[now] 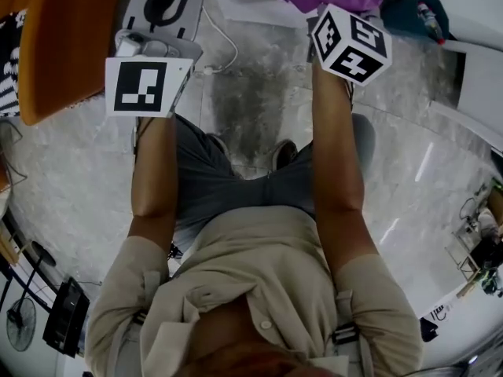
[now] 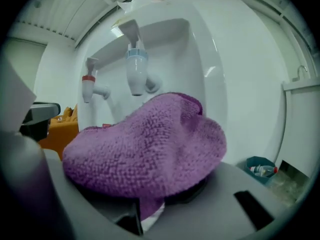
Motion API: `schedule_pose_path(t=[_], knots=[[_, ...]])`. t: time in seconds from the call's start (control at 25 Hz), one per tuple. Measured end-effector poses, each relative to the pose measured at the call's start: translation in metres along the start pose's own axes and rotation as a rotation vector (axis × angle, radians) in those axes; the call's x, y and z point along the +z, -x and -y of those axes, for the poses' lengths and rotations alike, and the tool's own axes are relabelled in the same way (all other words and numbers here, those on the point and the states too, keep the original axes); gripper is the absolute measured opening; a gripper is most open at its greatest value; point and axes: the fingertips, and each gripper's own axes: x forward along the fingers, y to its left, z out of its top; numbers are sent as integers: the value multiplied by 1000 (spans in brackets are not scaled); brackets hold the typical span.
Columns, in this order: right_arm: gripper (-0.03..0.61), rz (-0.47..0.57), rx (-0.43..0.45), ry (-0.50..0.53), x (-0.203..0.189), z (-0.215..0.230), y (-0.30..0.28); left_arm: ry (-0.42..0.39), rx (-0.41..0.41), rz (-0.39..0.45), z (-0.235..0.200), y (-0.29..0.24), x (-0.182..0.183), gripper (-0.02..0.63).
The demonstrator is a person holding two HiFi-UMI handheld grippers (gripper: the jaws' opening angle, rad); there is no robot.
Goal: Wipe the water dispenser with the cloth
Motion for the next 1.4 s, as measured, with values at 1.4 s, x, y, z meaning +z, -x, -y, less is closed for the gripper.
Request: schedule_pose_path(t=[1.4], knots=[[74,-5,27,187,-74,-21,24,64,45,110,-1,5,-54,15]])
